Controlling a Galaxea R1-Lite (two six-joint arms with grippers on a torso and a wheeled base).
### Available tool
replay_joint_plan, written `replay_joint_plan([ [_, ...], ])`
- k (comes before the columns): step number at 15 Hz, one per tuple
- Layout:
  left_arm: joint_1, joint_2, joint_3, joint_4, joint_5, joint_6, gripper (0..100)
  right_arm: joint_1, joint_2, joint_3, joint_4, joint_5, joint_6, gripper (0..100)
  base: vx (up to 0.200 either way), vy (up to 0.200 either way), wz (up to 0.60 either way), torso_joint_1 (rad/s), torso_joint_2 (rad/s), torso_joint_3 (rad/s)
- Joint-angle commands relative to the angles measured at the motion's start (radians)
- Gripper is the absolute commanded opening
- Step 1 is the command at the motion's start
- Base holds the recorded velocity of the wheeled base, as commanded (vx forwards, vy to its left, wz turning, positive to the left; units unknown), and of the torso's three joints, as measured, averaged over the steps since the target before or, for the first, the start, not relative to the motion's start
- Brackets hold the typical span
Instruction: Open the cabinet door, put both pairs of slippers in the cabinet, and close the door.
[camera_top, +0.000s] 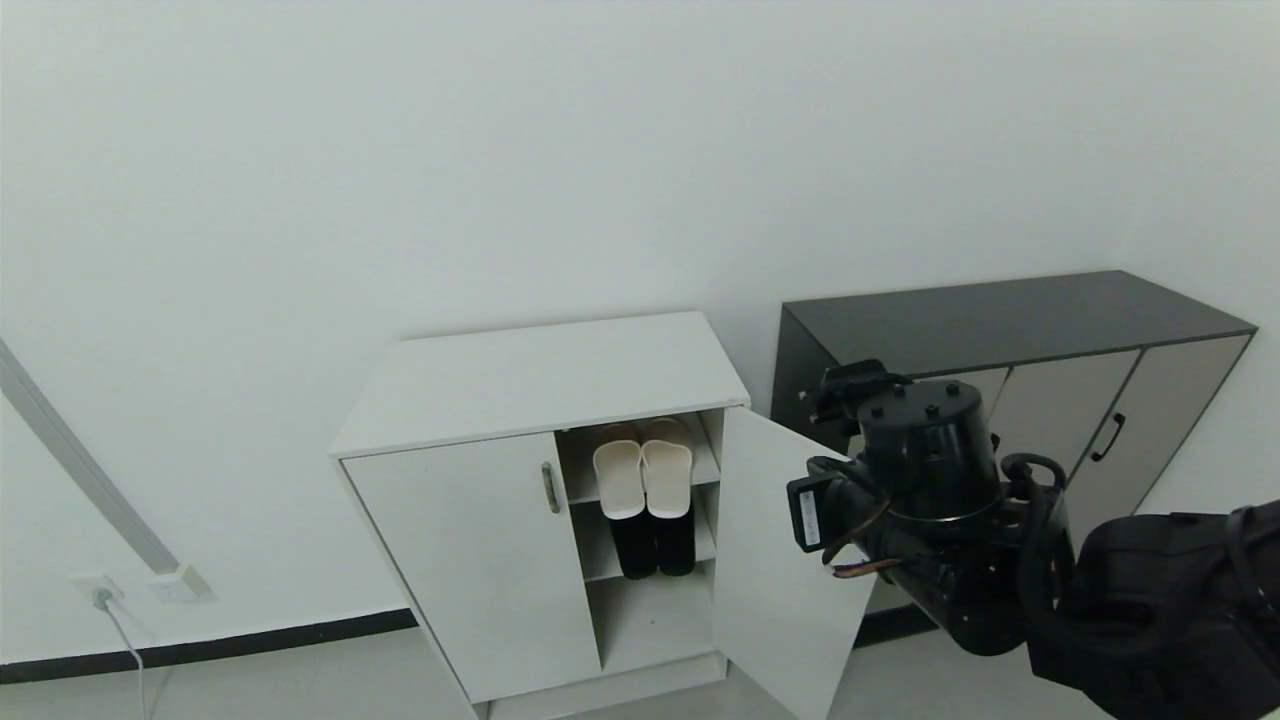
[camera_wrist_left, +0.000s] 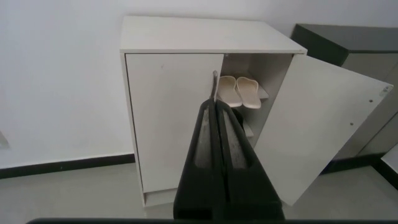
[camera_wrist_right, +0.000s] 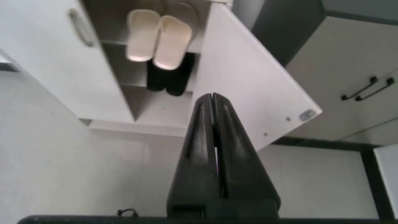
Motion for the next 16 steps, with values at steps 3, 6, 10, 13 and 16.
replay_joint_plan([
  [3,0.001,0.000,0.000,0.000,0.002,0.000,0,-0.092,0.053,-0.051,-0.031,0.006,-0.002,0,0.000,0.000,0.00,0.000,0.00,0.000],
  [6,0.001,0.001,0.000,0.000,0.000,0.000,0,-0.161,0.095,-0.134,-0.025,0.008,0.001,0,0.000,0.000,0.00,0.000,0.00,0.000],
  [10,0.001,0.001,0.000,0.000,0.000,0.000,0,-0.204,0.182,-0.237,-0.025,0.012,0.006,0,0.000,0.000,0.00,0.000,0.00,0.000],
  [13,0.001,0.001,0.000,0.000,0.000,0.001,0,-0.231,0.245,-0.307,-0.025,0.014,0.021,0,0.000,0.000,0.00,0.000,0.00,0.000],
  [16,0.001,0.001,0.000,0.000,-0.002,0.004,0,-0.270,0.305,-0.369,-0.024,0.046,0.024,0,0.000,0.000,0.00,0.000,0.00,0.000],
])
